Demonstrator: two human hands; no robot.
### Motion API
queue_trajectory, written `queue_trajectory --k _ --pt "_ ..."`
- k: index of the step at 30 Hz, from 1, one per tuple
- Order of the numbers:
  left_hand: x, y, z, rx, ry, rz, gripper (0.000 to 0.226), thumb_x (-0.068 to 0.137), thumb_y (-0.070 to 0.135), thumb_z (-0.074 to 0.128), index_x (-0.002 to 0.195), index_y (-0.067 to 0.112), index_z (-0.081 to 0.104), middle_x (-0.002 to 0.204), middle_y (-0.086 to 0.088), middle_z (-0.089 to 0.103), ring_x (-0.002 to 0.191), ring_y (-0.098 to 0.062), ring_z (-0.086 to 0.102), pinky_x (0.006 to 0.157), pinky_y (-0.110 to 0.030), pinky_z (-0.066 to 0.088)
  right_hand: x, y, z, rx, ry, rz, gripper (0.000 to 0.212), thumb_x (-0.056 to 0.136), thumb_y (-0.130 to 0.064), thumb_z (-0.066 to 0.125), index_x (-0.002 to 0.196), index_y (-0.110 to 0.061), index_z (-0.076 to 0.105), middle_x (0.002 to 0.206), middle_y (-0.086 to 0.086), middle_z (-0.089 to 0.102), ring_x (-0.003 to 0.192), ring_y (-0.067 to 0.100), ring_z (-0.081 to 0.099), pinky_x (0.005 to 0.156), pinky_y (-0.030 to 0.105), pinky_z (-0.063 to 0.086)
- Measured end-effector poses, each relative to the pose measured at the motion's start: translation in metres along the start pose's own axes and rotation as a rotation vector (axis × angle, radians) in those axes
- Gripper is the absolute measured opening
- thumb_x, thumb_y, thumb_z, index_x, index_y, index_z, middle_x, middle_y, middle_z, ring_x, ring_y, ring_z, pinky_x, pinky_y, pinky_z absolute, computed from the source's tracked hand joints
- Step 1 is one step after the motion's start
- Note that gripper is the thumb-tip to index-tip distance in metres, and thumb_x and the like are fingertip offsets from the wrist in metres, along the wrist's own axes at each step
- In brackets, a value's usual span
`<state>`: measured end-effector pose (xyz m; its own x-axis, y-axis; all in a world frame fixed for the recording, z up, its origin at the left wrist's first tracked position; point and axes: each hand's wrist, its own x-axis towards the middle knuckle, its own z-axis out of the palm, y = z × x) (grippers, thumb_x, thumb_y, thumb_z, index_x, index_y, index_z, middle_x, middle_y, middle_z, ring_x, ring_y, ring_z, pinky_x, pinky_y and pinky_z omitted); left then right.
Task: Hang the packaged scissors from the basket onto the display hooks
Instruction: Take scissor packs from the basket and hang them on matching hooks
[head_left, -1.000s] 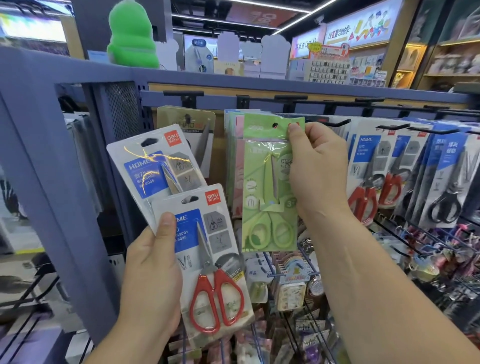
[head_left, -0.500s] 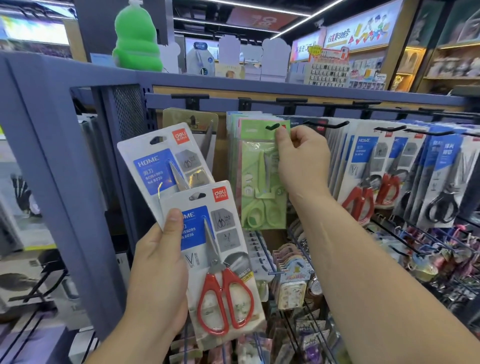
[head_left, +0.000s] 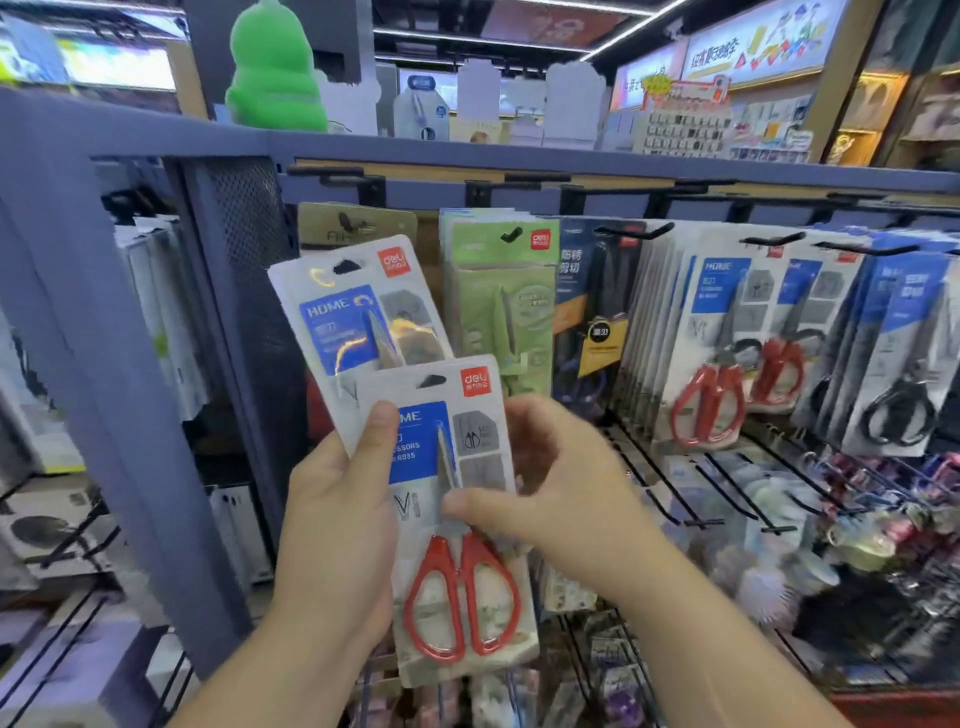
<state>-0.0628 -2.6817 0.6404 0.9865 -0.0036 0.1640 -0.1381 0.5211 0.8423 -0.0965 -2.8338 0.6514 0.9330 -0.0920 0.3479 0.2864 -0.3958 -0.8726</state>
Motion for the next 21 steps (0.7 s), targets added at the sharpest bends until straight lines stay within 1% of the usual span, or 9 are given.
queue_trajectory --k 2,5,8,11,12,15,18,20,21 --pt "-0.004 -0.006 0.013 -0.005 -0.017 0.012 0.028 0.091 0.032 0.060 0.102 0.018 0.081 0.105 -0.010 0.082 0.093 -0.028 0.080 0.068 -0.036 0.065 -0.007 0.011 -0.005 -0.024 0.014 -0.003 0.051 0.071 -0.024 0.096 0.110 -0.033 0.064 0.102 -0.012 0.078 0.092 0.011 0.074 0.083 0.043 0.062" --pt "-0.013 -0.015 0.035 0.004 -0.064 0.006 0.037 0.090 0.036 0.057 0.114 0.015 0.076 0.107 -0.009 0.082 0.090 -0.022 0.080 0.067 -0.032 0.064 -0.010 0.024 -0.034 0.052 0.058 0.032 0.041 0.079 -0.018 0.091 0.110 -0.027 0.065 0.105 -0.009 0.079 0.096 0.011 0.076 0.086 0.042 0.062" --pt "-0.021 -0.024 0.055 0.032 -0.058 -0.015 0.044 0.090 0.038 0.056 0.120 0.013 0.074 0.101 -0.016 0.081 0.075 -0.025 0.079 0.059 -0.038 0.064 -0.015 0.031 -0.070 0.190 0.102 0.060 0.035 0.086 -0.017 0.083 0.113 -0.022 0.062 0.108 -0.003 0.080 0.099 0.017 0.077 0.088 0.049 0.062" --pt "-0.028 -0.037 0.074 0.089 -0.014 -0.004 0.035 0.096 0.039 0.056 0.116 0.018 0.075 0.102 -0.016 0.081 0.091 -0.032 0.079 0.084 -0.053 0.063 -0.021 0.044 -0.112 0.313 0.198 0.055 0.035 0.085 -0.022 0.076 0.116 -0.020 0.059 0.108 -0.001 0.080 0.100 0.020 0.077 0.086 0.046 0.061" --pt "-0.030 -0.041 0.081 0.102 0.012 -0.007 0.029 0.101 0.035 0.055 0.111 0.018 0.076 0.100 -0.014 0.081 0.087 -0.029 0.080 0.082 -0.052 0.064 -0.023 0.049 -0.126 0.341 0.230 0.051 0.032 0.088 -0.019 0.074 0.116 -0.019 0.058 0.108 0.000 0.080 0.099 0.020 0.077 0.085 0.044 0.060" --pt "-0.040 -0.055 0.102 0.161 0.051 -0.005 0.027 0.108 0.028 0.050 0.109 0.022 0.077 0.096 -0.006 0.082 0.080 -0.020 0.080 0.062 -0.038 0.065 -0.033 0.067 -0.169 0.398 0.270 0.058 0.027 0.091 -0.011 0.069 0.115 -0.018 0.062 0.109 0.002 0.080 0.100 0.025 0.077 0.087 0.045 0.060" --pt "-0.055 -0.071 0.127 0.204 0.044 -0.005 0.027 0.109 0.029 0.049 0.111 0.026 0.076 0.095 -0.004 0.083 0.075 -0.020 0.079 0.056 -0.035 0.063 -0.045 0.084 -0.207 0.375 0.251 0.056 0.027 0.083 -0.023 0.072 0.110 -0.027 0.074 0.110 0.002 0.080 0.101 0.025 0.077 0.087 0.043 0.060" --pt "-0.063 -0.084 0.143 0.236 0.039 0.001 0.026 0.109 0.026 0.050 0.112 0.028 0.075 0.095 -0.002 0.082 0.072 -0.017 0.078 0.050 -0.032 0.059 -0.052 0.096 -0.229 0.355 0.244 0.047 0.028 0.081 -0.028 0.073 0.108 -0.030 0.077 0.109 0.005 0.080 0.093 0.020 0.078 0.078 0.037 0.062" --pt "-0.067 -0.091 0.151 0.253 0.035 0.005 0.025 0.109 0.023 0.050 0.114 0.028 0.074 0.097 -0.002 0.082 0.073 -0.016 0.077 0.051 -0.032 0.059 -0.055 0.102 -0.238 0.365 0.249 0.048 0.028 0.081 -0.029 0.073 0.109 -0.028 0.077 0.107 0.006 0.080 0.086 0.017 0.078 0.070 0.031 0.061"
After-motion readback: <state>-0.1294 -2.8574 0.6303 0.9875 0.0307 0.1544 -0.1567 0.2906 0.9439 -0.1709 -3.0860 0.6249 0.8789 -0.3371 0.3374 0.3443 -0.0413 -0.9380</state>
